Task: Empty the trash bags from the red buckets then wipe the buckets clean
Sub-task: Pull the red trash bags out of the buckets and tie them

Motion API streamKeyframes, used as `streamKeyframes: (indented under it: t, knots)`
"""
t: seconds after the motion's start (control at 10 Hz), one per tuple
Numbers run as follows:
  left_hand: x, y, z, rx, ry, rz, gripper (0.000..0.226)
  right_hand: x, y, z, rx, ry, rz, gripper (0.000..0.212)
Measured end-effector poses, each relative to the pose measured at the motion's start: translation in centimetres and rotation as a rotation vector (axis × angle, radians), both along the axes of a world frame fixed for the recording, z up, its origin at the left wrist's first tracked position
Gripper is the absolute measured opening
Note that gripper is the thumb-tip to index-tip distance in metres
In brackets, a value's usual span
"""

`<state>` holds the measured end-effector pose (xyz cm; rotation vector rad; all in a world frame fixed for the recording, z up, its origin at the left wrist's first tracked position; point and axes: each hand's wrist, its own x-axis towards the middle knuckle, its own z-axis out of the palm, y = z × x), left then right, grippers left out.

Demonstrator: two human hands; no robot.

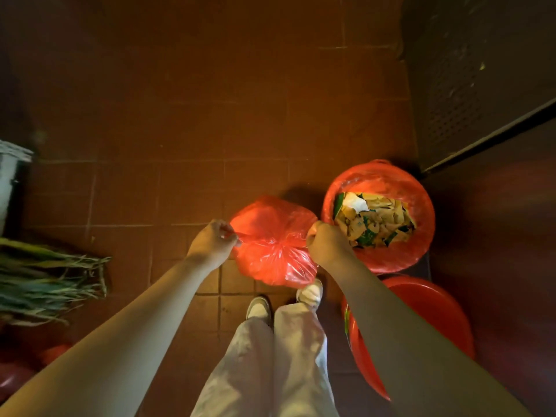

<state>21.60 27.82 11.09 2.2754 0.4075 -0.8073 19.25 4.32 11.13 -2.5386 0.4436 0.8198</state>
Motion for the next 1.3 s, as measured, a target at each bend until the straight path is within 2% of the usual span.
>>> streamKeyframes:
  t: [0.2,0.3,0.4,0.7,1.0,1.2,1.3]
  knots:
    - [2.7,-0.2,-2.0,0.107,0.015,0.001,0.017,3.9,-1.3,-3.2,0.182,0.110,-0.086,0.026]
    - [4.0,-0.2,-3.0,0.162,0.029,0.071,0.011,5.6,-1.9,-5.1,0.234,0.159,-0.098,0.020]
    - [5.4,-0.3,-4.3,0.175,0.036,0.138,0.015,7.1,-1.9,-6.7,0.280,0.194,-0.082,0.022]
    - [8.7,0.3,-10.1,0.153,0.062,0.206,0.003,10.4,1.2,-11.5,0.304,0.238,-0.100,0.023]
    - [10.7,1.6,-15.8,0.161,0.060,0.199,0.020,11.8,2.8,-16.6,0.376,0.230,-0.242,0.032]
    - [10.9,1.1,-15.9,0.182,0.023,0.196,0.059,11.9,2.1,-16.3,0.431,0.210,-0.356,0.040]
    - [11.2,0.2,-14.6,0.198,0.011,0.119,0.065,11.8,1.5,-15.4,0.455,0.197,-0.381,0.043]
